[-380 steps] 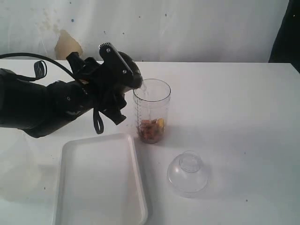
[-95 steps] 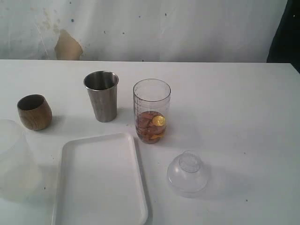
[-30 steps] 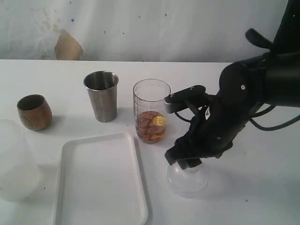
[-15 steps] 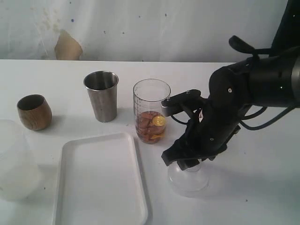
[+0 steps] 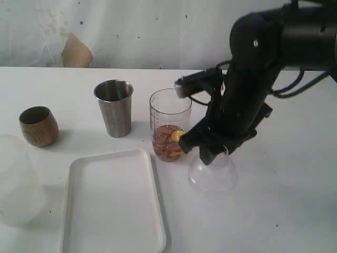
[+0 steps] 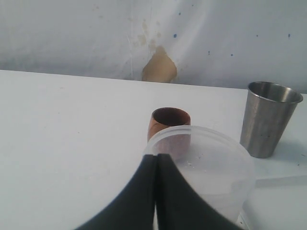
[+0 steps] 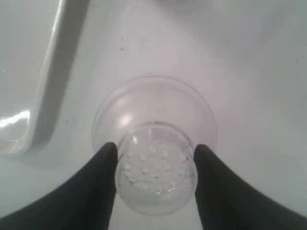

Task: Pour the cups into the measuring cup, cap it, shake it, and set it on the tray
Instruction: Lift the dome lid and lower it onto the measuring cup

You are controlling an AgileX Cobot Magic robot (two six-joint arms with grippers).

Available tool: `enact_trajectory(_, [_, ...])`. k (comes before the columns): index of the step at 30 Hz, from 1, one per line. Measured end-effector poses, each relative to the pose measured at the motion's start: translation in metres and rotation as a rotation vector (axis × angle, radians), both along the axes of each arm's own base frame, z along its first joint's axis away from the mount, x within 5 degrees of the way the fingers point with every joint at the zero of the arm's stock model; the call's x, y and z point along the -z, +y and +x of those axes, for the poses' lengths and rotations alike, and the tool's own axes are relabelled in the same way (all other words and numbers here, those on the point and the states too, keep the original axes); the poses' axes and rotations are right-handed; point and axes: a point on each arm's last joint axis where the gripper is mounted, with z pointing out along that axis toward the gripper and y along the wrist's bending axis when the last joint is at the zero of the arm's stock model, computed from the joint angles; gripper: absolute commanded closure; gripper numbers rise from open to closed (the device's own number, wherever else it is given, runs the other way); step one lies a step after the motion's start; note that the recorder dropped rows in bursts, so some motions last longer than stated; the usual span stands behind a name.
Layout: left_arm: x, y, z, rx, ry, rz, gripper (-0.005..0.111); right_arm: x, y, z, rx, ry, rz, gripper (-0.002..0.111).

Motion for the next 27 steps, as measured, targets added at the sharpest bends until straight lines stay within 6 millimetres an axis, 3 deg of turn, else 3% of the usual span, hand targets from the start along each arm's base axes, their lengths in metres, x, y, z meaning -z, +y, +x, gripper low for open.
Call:
enact_trajectory(10, [0.0, 0.0, 0.0, 0.0, 0.0, 0.0, 0.107, -0.109, 0.009, 0.024, -0.029, -0.268, 0.089, 0.108])
enact_trajectory(13, [0.0, 0.0, 0.0, 0.0, 0.0, 0.0, 0.107, -0.13, 0.012, 0.031, -0.03, -0.336, 0.119, 0.108])
enact_trajectory(16, [0.0, 0.0, 0.0, 0.0, 0.0, 0.0, 0.107, -0.135, 0.018, 0.04, -0.03, -0.358, 0.143, 0.108])
enact_trajectory(20, [0.0, 0.0, 0.0, 0.0, 0.0, 0.0, 0.107, -0.126, 0.027, 0.05, -0.05, -0.331, 0.167, 0.108])
enact_trajectory(27, [0.0, 0.0, 0.0, 0.0, 0.0, 0.0, 0.107, -0.122, 0.029, 0.055, -0.079, -0.328, 0.148, 0.108])
